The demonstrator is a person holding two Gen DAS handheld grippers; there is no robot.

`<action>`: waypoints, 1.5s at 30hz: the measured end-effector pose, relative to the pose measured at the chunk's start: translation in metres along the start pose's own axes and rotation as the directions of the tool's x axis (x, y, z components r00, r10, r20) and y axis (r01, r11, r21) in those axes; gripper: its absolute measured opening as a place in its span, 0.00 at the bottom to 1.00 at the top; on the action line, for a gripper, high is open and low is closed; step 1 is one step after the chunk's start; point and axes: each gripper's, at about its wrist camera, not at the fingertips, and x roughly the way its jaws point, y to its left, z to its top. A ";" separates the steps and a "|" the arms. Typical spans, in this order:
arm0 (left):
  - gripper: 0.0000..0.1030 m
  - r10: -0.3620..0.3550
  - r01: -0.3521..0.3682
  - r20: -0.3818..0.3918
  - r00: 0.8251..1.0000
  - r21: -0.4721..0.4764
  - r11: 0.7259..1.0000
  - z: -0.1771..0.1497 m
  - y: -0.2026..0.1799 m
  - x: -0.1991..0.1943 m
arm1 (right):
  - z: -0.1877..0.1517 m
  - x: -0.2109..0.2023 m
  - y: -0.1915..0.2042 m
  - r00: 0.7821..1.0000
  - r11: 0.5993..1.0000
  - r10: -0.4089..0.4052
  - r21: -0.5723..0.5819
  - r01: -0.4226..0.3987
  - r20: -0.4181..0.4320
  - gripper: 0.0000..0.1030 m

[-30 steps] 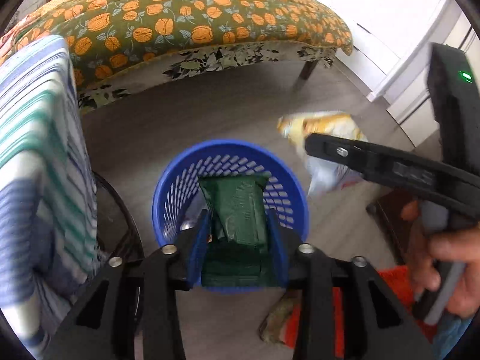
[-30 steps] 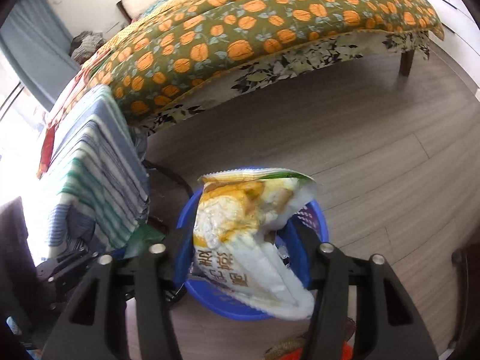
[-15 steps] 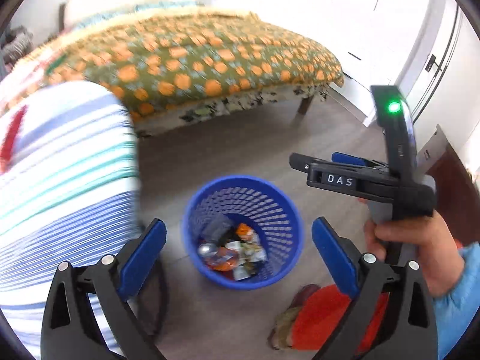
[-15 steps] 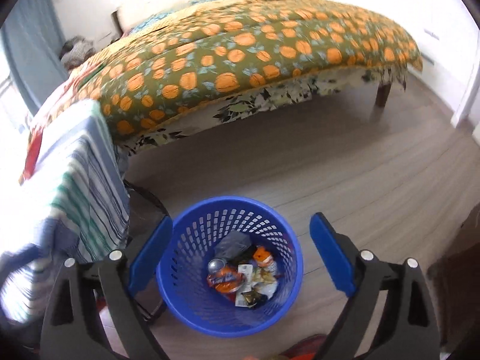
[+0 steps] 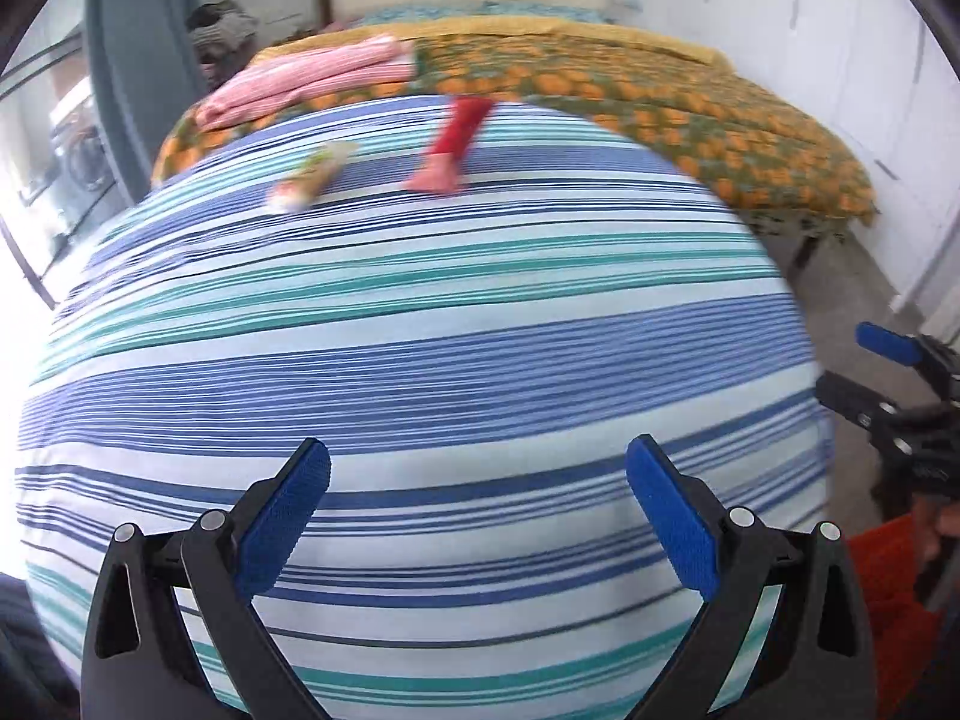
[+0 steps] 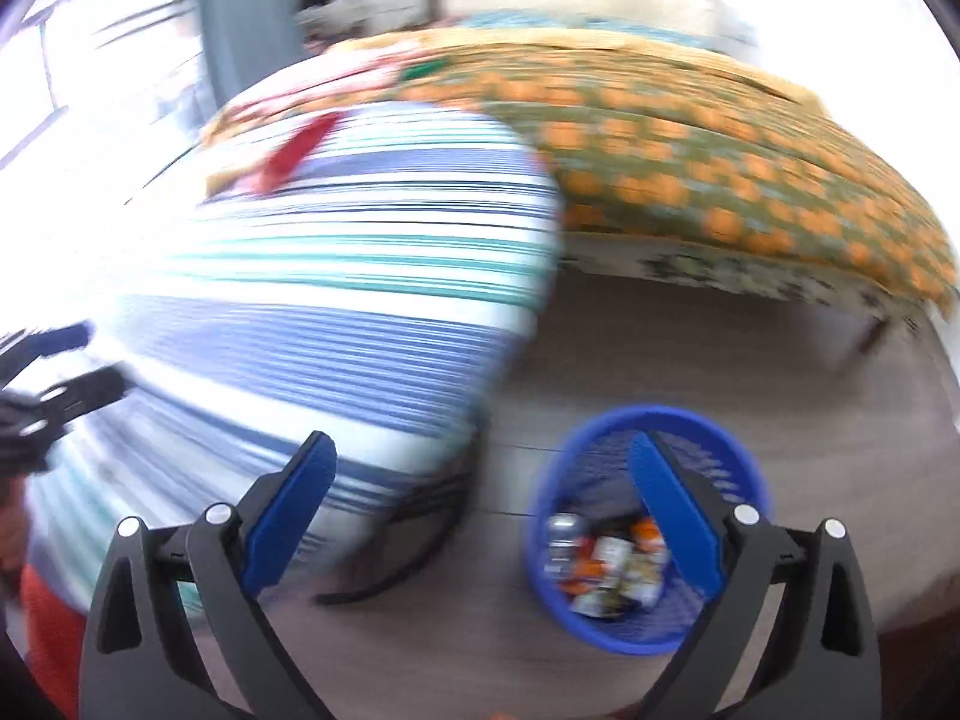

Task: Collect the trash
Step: 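Move both tools back over the table toward the last two wrappers, then grasp the cream bar wrapper with the left tool while the right tool grasps the red packet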

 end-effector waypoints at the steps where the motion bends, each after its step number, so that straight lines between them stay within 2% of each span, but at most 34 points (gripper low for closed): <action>1: 0.95 0.019 -0.019 -0.006 1.000 -0.003 1.000 0.001 0.014 0.001 | 0.010 0.003 0.024 1.000 0.999 0.026 -0.037 -0.027 -0.012 0.93; 6: 0.95 0.076 -0.078 -0.044 0.996 -0.046 0.996 0.007 0.068 0.013 | 0.049 0.031 0.094 0.996 0.988 0.059 -0.138 -0.067 -0.066 0.93; 11: 0.95 0.041 -0.047 -0.064 0.997 -0.094 0.994 0.010 0.099 0.026 | 0.081 0.070 0.126 0.992 0.989 0.052 -0.135 -0.067 -0.114 0.93; 13: 0.95 0.039 -0.044 -0.062 0.997 -0.087 0.995 0.011 0.099 0.026 | 0.087 0.083 0.131 0.993 0.989 0.034 -0.136 -0.049 -0.109 0.93; 15: 0.95 0.033 -0.037 -0.061 0.998 -0.078 0.996 0.010 0.098 0.025 | 0.088 0.094 0.131 0.993 0.992 0.049 -0.107 -0.060 -0.106 0.93; 20: 0.95 -0.005 0.002 -0.065 0.998 -0.047 0.999 0.022 0.107 0.034 | 0.090 0.095 0.129 0.995 0.992 0.052 -0.107 -0.061 -0.085 0.95; 25: 0.95 -0.031 0.029 -0.025 0.999 -0.076 0.997 0.070 0.130 0.061 | 0.093 0.098 0.130 0.995 0.992 0.045 -0.114 -0.055 -0.088 0.96; 29: 0.95 -0.058 0.057 -0.012 0.998 -0.060 0.997 0.115 0.130 0.090 | 0.091 0.097 0.130 0.995 0.992 0.045 -0.115 -0.055 -0.088 0.96; 32: 0.94 -0.025 0.025 -0.026 0.999 -0.023 0.999 0.144 0.121 0.115 | 0.091 0.097 0.130 0.995 0.992 0.046 -0.114 -0.056 -0.088 0.96; 33: 0.92 -0.019 0.018 -0.030 0.999 -0.020 1.000 0.149 0.119 0.121 | 0.091 0.097 0.130 0.995 0.992 0.047 -0.114 -0.057 -0.088 0.96; 35: 0.78 0.003 -0.004 -0.049 0.999 -0.019 1.000 0.157 0.117 0.133 | 0.090 0.097 0.130 0.995 0.992 0.048 -0.114 -0.058 -0.088 0.96; 36: 0.77 0.008 -0.009 -0.046 0.999 -0.021 1.000 0.159 0.117 0.135 | 0.090 0.097 0.130 0.995 0.992 0.048 -0.114 -0.058 -0.088 0.96; 37: 0.67 0.022 -0.023 -0.035 0.999 -0.027 0.999 0.161 0.118 0.135 | 0.090 0.097 0.129 0.995 0.992 0.048 -0.114 -0.058 -0.088 0.96; 38: 0.50 0.032 -0.033 -0.028 0.999 -0.033 0.999 0.161 0.118 0.134 | 0.090 0.097 0.129 0.995 0.992 0.048 -0.114 -0.058 -0.088 0.96; 40: 0.27 0.028 -0.030 -0.027 0.999 -0.063 0.998 0.161 0.122 0.130 | 0.091 0.097 0.129 0.995 0.992 0.048 -0.114 -0.058 -0.088 0.96; 45: 0.22 0.055 -0.056 -0.011 0.998 -0.120 0.991 0.136 0.140 0.095 | 0.090 0.097 0.130 0.995 0.992 0.048 -0.114 -0.058 -0.088 0.96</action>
